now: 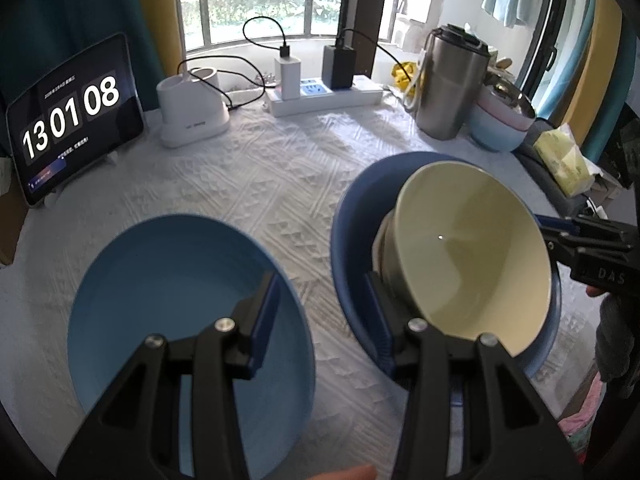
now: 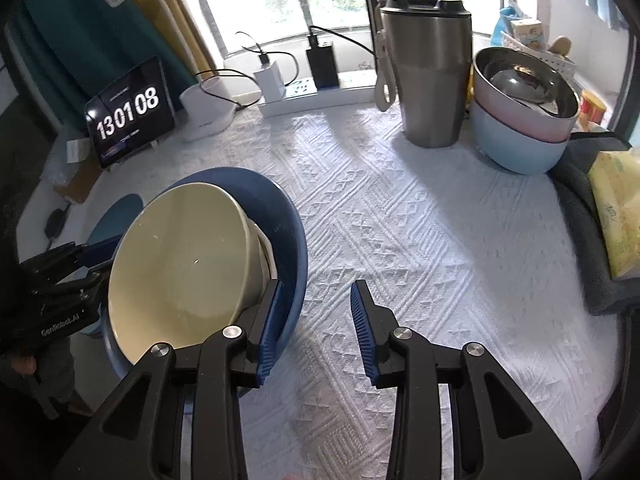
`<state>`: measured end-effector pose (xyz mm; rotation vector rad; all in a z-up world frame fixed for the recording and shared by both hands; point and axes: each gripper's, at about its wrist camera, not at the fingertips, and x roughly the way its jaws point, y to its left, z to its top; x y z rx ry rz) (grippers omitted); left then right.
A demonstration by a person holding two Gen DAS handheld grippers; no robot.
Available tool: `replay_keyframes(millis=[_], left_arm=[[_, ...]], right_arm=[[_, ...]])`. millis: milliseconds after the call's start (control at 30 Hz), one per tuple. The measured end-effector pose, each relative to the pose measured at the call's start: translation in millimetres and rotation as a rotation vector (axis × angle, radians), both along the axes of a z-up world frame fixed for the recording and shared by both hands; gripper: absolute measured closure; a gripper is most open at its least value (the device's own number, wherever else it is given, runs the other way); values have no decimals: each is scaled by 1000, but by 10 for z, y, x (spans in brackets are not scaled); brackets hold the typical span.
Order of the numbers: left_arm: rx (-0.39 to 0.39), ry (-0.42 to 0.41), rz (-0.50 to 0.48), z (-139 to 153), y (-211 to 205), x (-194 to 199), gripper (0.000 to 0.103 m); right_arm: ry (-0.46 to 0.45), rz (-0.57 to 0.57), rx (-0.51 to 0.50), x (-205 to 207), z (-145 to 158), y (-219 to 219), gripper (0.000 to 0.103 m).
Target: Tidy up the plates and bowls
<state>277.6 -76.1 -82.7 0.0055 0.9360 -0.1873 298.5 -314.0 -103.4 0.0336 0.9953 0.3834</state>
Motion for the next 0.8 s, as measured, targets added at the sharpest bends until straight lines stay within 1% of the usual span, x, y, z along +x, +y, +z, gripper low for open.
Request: replay_keyframes(millis=[100, 233, 300, 367, 467, 533, 633, 700, 800], left_arm=[[11, 0, 2, -14, -14, 18, 58], [5, -1, 11, -37, -6, 54, 58], [1, -9, 14, -49, -4, 59, 58], [-2, -19, 14, -55, -7, 57, 58], [-33, -24, 24, -69, 24, 56, 58], [-65, -48, 39, -88, 59, 29, 58], [-73, -92, 50, -98, 58, -19, 58], [-71, -131, 54, -95, 42, -64, 61], [-76, -174, 66, -98, 47, -106, 61]], right_arm=[[-17, -21, -32, -8, 8, 33, 66], [-44, -49, -65, -21, 0, 69, 66], [-43, -59, -51, -1, -14, 56, 66], [-28, -89, 0, 28, -45, 2, 66], [-36, -112, 36, 29, -69, -34, 66], [-51, -121, 38, 12, -67, -27, 66], [-81, -141, 47, -25, -73, -16, 66], [-99, -158, 59, -50, -85, -22, 66], [-125, -178, 77, -78, -102, -25, 70]])
